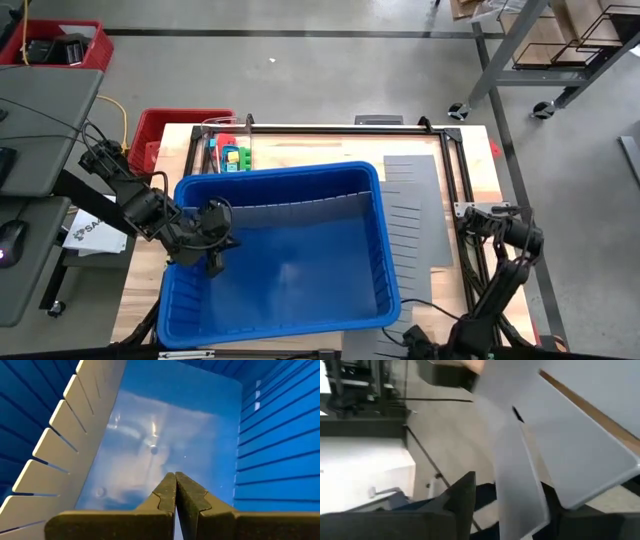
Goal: Sort blocks
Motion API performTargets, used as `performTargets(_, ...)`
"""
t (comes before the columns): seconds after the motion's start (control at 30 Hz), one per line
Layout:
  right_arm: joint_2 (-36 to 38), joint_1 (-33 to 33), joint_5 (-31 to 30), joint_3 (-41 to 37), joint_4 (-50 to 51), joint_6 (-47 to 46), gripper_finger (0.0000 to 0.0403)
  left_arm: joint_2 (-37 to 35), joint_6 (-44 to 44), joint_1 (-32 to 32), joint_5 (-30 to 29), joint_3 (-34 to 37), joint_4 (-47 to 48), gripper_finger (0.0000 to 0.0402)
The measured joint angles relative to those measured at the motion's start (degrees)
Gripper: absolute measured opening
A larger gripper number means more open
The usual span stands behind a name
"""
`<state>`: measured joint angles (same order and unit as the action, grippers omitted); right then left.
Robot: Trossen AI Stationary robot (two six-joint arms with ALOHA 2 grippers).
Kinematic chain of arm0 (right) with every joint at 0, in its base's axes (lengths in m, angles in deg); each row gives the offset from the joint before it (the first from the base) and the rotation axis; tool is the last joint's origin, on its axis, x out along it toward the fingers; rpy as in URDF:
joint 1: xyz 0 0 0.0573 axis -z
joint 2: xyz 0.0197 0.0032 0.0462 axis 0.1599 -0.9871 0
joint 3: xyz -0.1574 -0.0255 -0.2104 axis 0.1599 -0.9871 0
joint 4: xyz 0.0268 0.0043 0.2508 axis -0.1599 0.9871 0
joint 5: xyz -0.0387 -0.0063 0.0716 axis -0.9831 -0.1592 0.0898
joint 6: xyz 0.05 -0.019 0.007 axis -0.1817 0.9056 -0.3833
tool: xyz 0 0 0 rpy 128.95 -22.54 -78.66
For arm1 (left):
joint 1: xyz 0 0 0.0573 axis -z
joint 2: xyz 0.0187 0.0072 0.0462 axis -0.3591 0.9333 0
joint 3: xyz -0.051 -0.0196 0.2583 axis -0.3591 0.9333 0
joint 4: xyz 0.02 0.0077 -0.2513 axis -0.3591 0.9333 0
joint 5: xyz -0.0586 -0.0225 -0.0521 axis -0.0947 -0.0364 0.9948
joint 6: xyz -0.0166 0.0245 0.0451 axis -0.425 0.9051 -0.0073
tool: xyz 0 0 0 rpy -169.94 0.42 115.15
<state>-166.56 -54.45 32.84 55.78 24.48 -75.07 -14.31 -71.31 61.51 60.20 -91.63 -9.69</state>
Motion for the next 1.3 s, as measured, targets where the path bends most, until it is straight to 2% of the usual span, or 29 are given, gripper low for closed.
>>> performTargets(0.1,0.28,0.58,0.04,0.0,0.53,0.01,0.0102,-0.02,0.07,0.0,-0.18,0.0,0.46,0.0)
performTargets(0.2,0.78,1.18,0.27,-0.06,0.69,0.08,0.0027,0.0,0.06,0.0,-0.45,0.0,0.37,0.0)
performTargets(0.23,1.17,1.23,0.37,-0.06,0.59,-0.03,0.0016,-0.01,-0.1,0.0,-0.4,0.0,0.12,0.0)
performTargets(0.4,6.82,1.09,4.22,-0.11,6.23,-0.31,0.0004,-0.15,-1.32,-0.02,0.01,0.0,-3.55,0.0)
performTargets(0.5,12.17,-0.13,12.02,-0.11,14.69,-0.4,0.0002,-0.15,-1.46,-0.16,0.22,0.0,-3.61,0.0002)
performTargets(0.6,18.21,-1.63,19.33,0.06,23.73,-0.33,0.0001,-0.22,-1.64,-0.42,0.89,0.0,-2.41,0.0009)
performTargets(0.73,26.11,-3.68,25.76,0.27,38.29,-0.75,0.0,-0.2,-4.53,-0.44,1.28,0.0,0.76,0.0021)
performTargets(0.87,32.76,-4.53,28.72,3.49,56.27,-1.23,0.0,-0.06,-9.26,0.05,2.02,0.0,3.56,0.0036)
performTargets(1.03,38.58,-3.2,25.82,11.65,80.75,-1.16,0.0,-0.02,-13.34,0.79,1.24,0.0,3.03,0.006)
performTargets(1.17,44.87,-0.03,14.8,12.59,80.17,0.17,0.0,0.0,-12.33,0.72,-4.93,0.0,-3.5,0.008)
performTargets(1.3,47.32,3.79,7.02,12.56,80.12,2.14,0.0,0.0,-3.56,-0.97,-14.1,0.0,-15.09,0.0099)
